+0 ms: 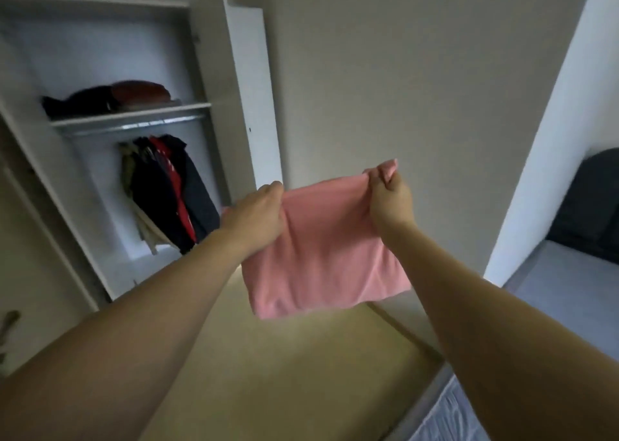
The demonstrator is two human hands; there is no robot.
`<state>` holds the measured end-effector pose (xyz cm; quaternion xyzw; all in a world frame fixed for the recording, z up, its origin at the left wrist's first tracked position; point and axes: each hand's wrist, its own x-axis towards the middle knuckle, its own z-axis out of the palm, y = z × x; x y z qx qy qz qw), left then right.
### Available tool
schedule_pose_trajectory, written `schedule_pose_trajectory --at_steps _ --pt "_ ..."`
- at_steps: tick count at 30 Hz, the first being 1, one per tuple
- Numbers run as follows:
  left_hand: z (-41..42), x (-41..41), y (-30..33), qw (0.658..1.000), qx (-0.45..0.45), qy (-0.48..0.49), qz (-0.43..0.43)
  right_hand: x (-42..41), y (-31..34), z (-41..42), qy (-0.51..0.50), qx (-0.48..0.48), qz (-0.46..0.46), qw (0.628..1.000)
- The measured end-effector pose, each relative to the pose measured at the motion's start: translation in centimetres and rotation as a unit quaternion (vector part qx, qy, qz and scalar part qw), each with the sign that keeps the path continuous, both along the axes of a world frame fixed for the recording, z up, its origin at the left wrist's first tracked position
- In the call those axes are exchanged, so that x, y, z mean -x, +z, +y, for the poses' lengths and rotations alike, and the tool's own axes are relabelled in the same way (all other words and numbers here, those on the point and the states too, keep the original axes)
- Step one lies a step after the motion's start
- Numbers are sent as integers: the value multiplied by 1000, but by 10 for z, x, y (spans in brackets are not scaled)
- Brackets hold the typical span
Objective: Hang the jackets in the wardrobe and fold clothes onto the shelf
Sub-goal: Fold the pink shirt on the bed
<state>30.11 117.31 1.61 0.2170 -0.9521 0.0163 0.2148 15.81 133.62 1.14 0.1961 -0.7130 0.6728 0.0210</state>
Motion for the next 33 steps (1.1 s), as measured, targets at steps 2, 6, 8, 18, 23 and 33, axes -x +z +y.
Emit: schedule_pose_trajectory --at_steps 2,6,8,18,23,33 --pt "-39 -17 51 998 44 27 44 -8 47 -49 19 24 30 999" --pt "-109 -41 111 983 158 49 86 -12 102 -131 39 66 77 994" --pt "-144 -45 119 967 221 64 105 -12 110 -169 44 84 90 991" --pt "-318 3 109 949 281 142 27 55 104 -379 87 37 44 995" --pt "-420 22 131 949 274 147 49 89 126 -493 204 23 -11 979" --pt "-663 73 138 925 323 197 22 158 143 -758 334 41 -5 942"
